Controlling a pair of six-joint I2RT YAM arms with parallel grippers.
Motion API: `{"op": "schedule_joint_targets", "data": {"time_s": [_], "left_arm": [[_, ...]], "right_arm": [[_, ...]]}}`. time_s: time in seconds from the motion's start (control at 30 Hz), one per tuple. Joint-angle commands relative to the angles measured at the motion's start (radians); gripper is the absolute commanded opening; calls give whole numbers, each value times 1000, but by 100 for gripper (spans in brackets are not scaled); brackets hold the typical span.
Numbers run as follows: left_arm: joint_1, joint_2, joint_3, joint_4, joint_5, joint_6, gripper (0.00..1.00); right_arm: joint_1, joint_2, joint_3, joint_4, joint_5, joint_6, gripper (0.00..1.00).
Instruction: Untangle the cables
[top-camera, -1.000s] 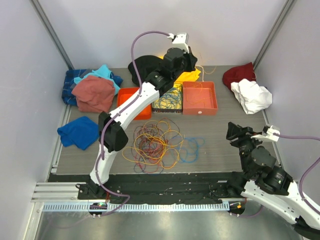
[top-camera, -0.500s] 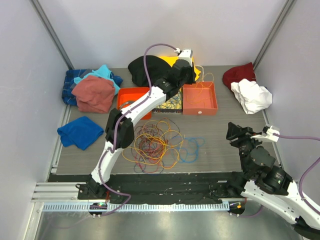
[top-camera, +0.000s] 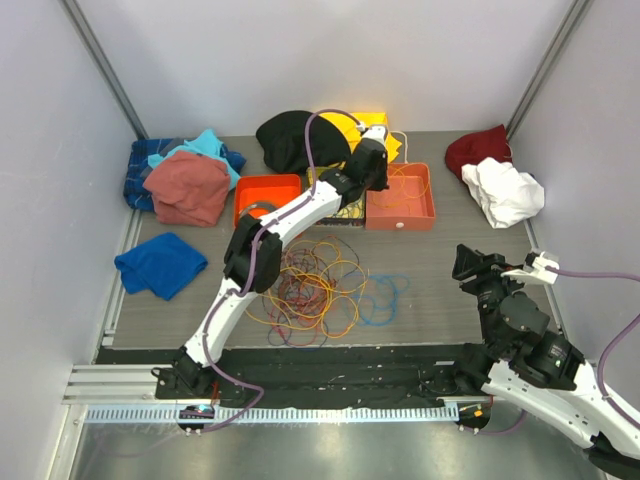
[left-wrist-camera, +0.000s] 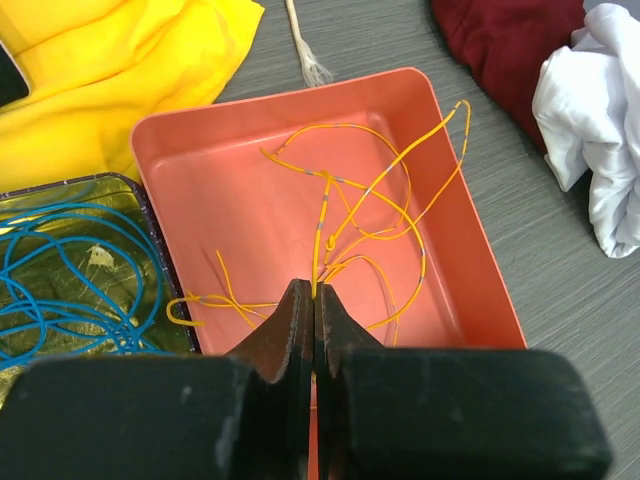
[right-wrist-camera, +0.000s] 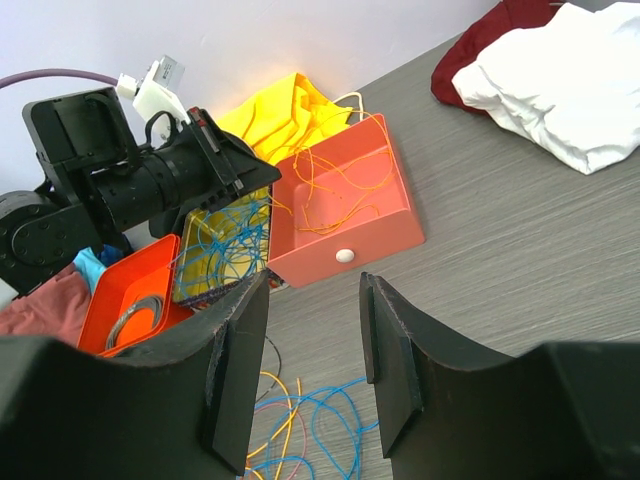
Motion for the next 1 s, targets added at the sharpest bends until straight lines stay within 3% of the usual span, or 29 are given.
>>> {"op": "schedule_joint_targets", "data": {"time_s": [0.0, 0.23, 0.4, 0.47, 0.63, 0.77, 0.97], "left_arm": [[1, -11, 36, 31, 21, -7, 6], [-2, 49, 85, 36, 96, -36, 28], [-4, 3, 24, 42, 55, -34, 67], [-4, -64, -36, 65, 32, -14, 74], [-4, -265, -168, 120, -43, 4, 84], [-7, -447, -353, 188, -76, 1, 99], [-50, -693, -614, 228, -132, 1, 100]], "right_arm": [[2, 19, 3, 4, 42, 24, 49], [2, 31, 1, -1, 46, 25, 49], [2, 36, 8, -9, 45, 25, 49], [0, 37, 6, -10, 43, 28, 49], [2, 37, 11, -18, 48, 31, 49], [0, 42, 6, -19, 39, 37, 49], [0, 82, -14, -19, -3, 82, 49]]}}
